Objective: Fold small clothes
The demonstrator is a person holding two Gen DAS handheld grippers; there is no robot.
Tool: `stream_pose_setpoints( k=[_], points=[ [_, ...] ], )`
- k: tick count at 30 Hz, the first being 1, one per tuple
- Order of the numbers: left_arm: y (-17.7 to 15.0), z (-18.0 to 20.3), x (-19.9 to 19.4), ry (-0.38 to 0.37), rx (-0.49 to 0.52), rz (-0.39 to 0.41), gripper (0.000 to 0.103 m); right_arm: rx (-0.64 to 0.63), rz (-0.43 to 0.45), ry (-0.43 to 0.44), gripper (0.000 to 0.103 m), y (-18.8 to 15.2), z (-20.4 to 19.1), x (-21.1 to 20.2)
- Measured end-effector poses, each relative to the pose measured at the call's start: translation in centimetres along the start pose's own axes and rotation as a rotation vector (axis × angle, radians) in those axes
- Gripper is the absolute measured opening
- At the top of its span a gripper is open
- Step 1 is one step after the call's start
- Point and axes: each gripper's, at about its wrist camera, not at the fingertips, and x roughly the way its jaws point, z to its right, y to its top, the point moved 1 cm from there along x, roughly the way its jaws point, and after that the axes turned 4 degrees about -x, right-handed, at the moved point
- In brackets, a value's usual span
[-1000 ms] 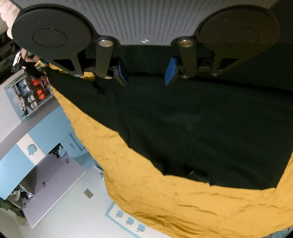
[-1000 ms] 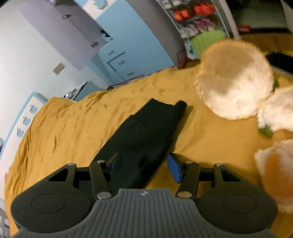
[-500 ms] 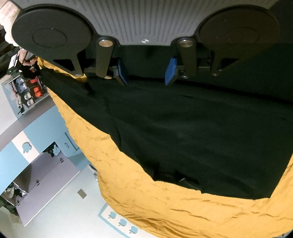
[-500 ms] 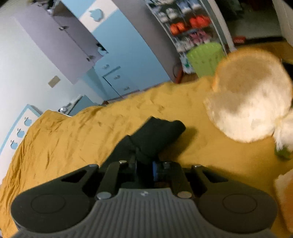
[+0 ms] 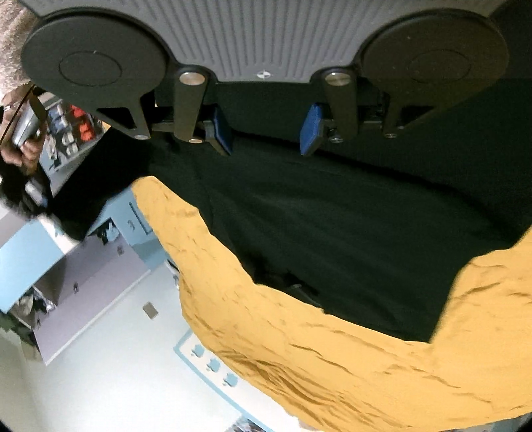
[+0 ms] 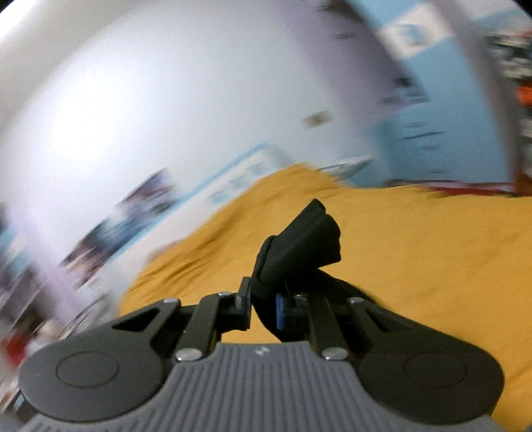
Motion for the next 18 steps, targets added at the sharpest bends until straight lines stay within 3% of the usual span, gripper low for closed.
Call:
stream_pose_setpoints(
  k=[5,8,10,11,12,15,18],
  points=[
    [0.3,-2.9,-2.2,-0.002,-0.054,0.038,0.052,-0.066,-0.145,0.257,0.008,-7.6,-13.2,2.0],
    [0.5,-4.6,-3.2,0.014,-0.070,0.057,0.052,-0.095,-0.264,0.356,0.009,-14.0,-19.3,3.6],
    [0.6,-5.8,-3.6,0.028,-0.092,0.065,0.052,-0.109,-0.354,0.404,0.015,-18.9,-22.3,4.8],
    [0.6,-6.3,-3.7,0.034,-0.105,0.067,0.052,-0.130,-0.408,0.424,0.028,-21.6,-23.7,5.5],
    [0.6,-6.7,-3.8,0.039,-0.114,0.068,0.052,-0.147,-0.459,0.427,0.042,-23.7,-24.7,6.0],
    [0.9,-7.7,-4.0,0.059,-0.127,0.080,0.052,-0.167,-0.530,0.401,0.043,-27.3,-25.8,5.8],
    [1.5,-8.5,-3.9,0.081,-0.141,0.101,0.052,-0.129,-0.530,0.406,0.047,-26.0,-23.5,4.7]
  ],
)
